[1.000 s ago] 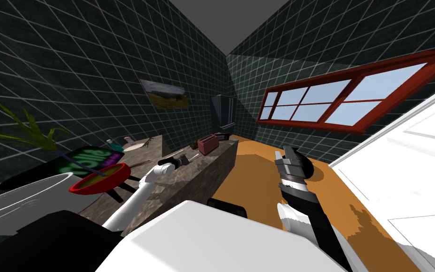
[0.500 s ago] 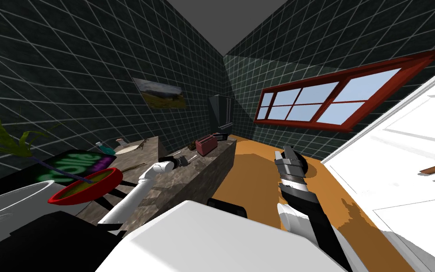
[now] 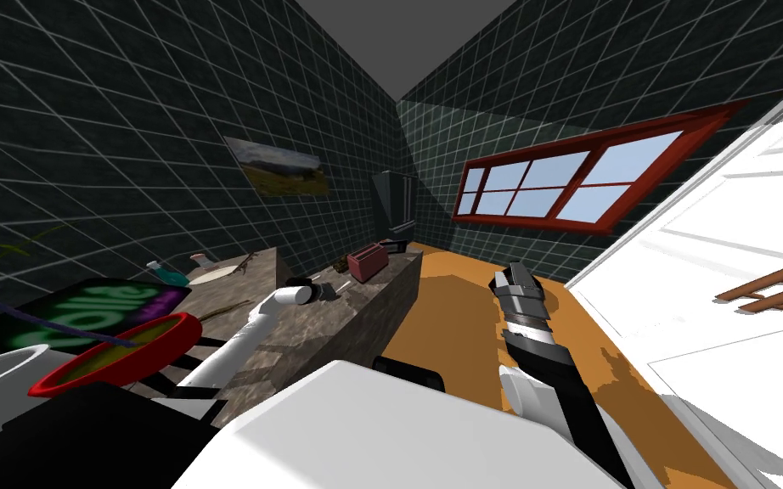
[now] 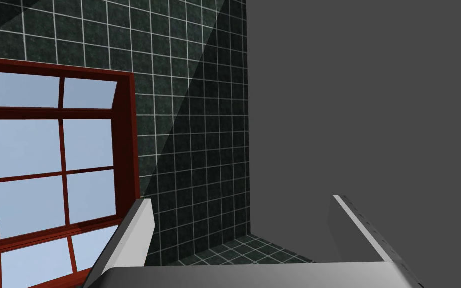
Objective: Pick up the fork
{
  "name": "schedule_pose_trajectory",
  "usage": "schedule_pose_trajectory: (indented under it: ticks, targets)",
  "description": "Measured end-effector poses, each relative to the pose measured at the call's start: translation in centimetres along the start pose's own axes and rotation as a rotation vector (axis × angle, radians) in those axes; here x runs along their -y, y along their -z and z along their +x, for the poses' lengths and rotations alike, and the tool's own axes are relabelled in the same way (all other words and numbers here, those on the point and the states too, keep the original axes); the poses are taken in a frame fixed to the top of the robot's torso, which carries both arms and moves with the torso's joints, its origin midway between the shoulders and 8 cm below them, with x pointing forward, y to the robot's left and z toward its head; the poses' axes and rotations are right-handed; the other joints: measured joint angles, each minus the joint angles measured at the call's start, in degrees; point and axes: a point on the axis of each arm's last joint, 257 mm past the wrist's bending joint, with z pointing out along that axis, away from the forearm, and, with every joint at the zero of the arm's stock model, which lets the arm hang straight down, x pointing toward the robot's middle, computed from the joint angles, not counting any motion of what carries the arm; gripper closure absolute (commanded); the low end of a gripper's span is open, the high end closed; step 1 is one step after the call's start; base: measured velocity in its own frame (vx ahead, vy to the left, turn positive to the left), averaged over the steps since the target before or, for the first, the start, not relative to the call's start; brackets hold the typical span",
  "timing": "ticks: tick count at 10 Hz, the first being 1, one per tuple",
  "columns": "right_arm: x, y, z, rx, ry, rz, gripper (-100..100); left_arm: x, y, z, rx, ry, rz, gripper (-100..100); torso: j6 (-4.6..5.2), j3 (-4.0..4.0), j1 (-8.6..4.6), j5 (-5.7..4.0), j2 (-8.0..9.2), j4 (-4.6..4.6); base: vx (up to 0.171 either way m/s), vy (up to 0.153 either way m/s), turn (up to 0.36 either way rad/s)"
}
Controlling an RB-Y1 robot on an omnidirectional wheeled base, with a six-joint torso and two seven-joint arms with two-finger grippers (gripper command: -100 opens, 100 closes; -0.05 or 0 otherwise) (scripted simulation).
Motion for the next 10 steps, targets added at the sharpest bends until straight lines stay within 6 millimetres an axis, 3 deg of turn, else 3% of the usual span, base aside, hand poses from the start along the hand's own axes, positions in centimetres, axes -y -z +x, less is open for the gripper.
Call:
schedule_pose_trajectory:
  ticks: [10]
  targets:
    - [0.0, 0.0, 0.0, 0.000, 0.000, 0.000, 0, -0.3, 1.9, -5.5, 0.244, 0.189, -0.179, -100, 0.00, 0.02, -0.02, 0.00, 0.04, 0.01, 0.022, 0.008, -0.069]
